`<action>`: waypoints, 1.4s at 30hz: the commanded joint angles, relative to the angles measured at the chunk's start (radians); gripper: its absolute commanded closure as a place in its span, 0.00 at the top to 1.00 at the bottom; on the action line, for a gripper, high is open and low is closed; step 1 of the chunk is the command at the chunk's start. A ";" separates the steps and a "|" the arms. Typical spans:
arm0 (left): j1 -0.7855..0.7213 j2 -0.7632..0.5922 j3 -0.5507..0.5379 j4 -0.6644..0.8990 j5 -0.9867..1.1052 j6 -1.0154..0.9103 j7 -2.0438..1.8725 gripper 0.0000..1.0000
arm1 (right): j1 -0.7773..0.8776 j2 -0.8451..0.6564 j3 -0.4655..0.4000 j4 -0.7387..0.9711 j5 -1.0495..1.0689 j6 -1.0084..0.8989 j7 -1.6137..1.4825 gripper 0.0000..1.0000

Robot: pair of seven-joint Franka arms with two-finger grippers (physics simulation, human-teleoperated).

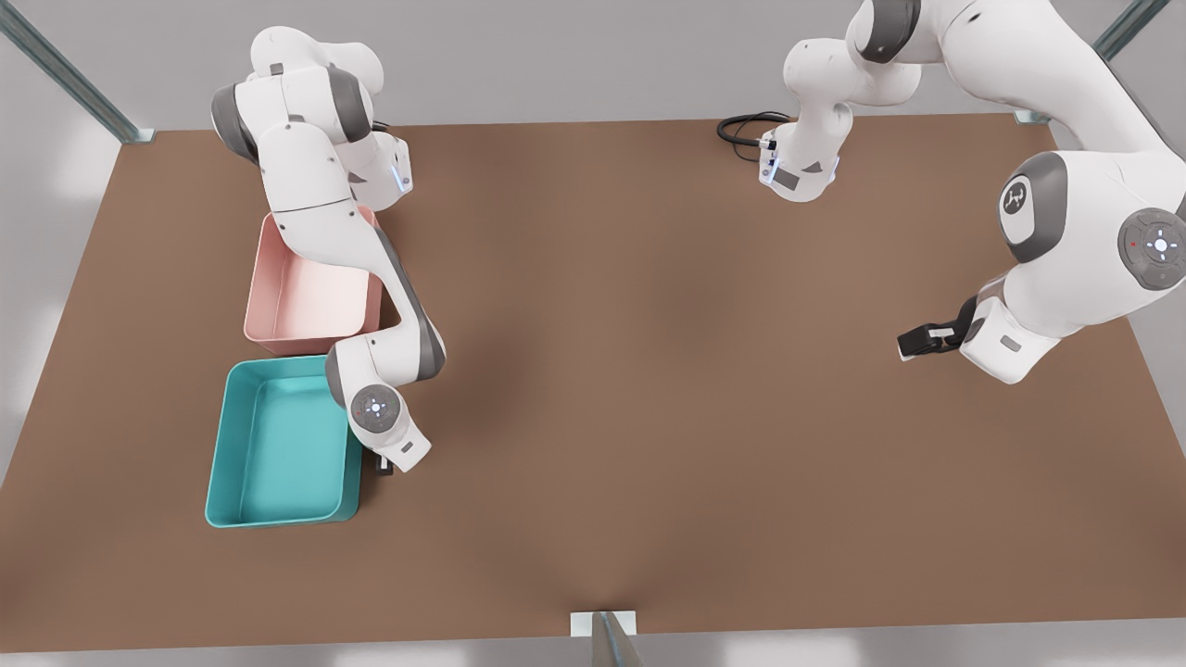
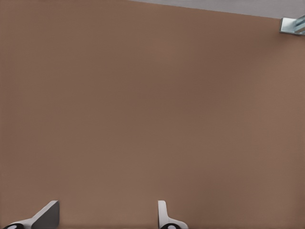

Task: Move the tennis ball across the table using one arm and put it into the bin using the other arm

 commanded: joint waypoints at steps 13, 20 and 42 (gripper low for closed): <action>0.000 -0.001 0.000 -0.003 0.001 -0.008 -0.016 1.00 | -0.005 0.000 0.000 -0.033 0.001 0.001 -0.010 1.00; 0.000 -0.001 0.000 -0.001 0.001 -0.020 -0.016 1.00 | -0.005 -0.009 0.000 -0.067 0.000 0.000 0.028 1.00; -0.009 0.004 -0.003 -0.003 0.005 -0.025 -0.016 1.00 | -0.006 0.011 -0.029 -0.073 0.000 0.015 0.051 1.00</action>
